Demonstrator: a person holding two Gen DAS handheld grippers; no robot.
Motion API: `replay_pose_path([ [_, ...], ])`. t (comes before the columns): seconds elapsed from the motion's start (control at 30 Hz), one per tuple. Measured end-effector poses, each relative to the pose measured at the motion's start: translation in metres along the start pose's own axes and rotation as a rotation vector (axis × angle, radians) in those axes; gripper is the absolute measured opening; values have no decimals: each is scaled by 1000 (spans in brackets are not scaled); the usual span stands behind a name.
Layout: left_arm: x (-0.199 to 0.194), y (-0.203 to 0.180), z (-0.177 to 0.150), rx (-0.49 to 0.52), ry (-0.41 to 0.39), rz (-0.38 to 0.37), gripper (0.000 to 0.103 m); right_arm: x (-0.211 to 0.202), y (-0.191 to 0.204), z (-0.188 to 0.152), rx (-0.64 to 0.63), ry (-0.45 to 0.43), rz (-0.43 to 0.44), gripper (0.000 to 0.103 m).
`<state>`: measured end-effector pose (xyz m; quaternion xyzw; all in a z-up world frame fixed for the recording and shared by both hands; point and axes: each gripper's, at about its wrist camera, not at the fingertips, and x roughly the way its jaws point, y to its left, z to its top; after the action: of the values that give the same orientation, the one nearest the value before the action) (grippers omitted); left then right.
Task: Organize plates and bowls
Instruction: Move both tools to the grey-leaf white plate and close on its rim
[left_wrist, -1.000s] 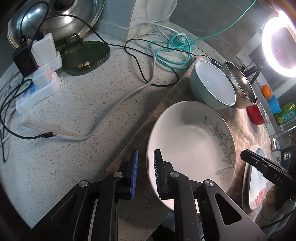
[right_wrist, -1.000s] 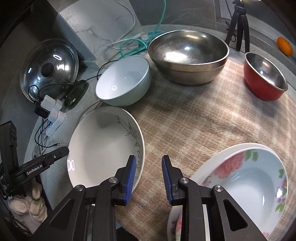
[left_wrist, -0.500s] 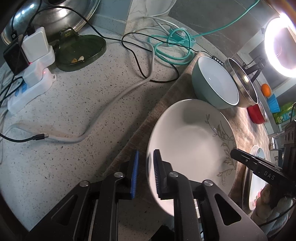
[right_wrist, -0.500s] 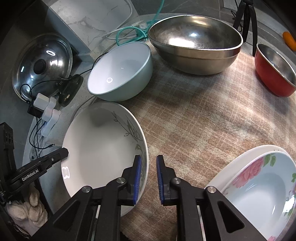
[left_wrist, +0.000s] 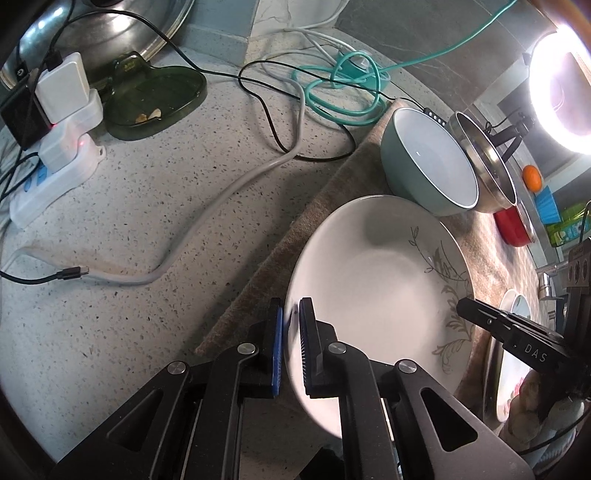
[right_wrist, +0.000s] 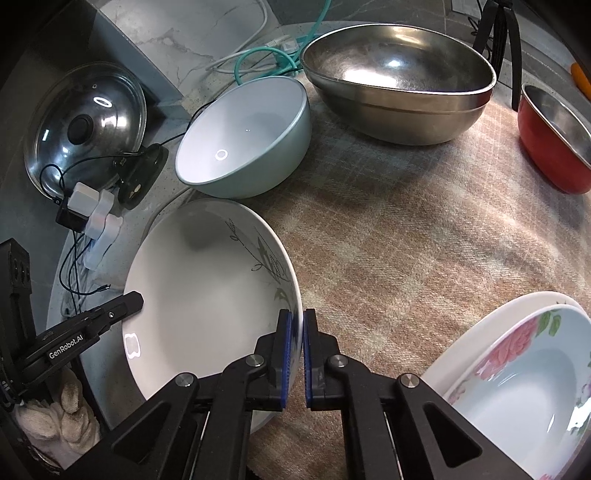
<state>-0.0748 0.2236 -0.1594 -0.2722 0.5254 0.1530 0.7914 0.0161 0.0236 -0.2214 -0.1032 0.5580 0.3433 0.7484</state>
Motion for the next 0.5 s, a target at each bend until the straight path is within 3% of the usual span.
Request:
replay_pose_path([
  [0.5,-8,-7,-4,6,-6,-14,7,-13,-6,-11,11,-7,-7,5],
])
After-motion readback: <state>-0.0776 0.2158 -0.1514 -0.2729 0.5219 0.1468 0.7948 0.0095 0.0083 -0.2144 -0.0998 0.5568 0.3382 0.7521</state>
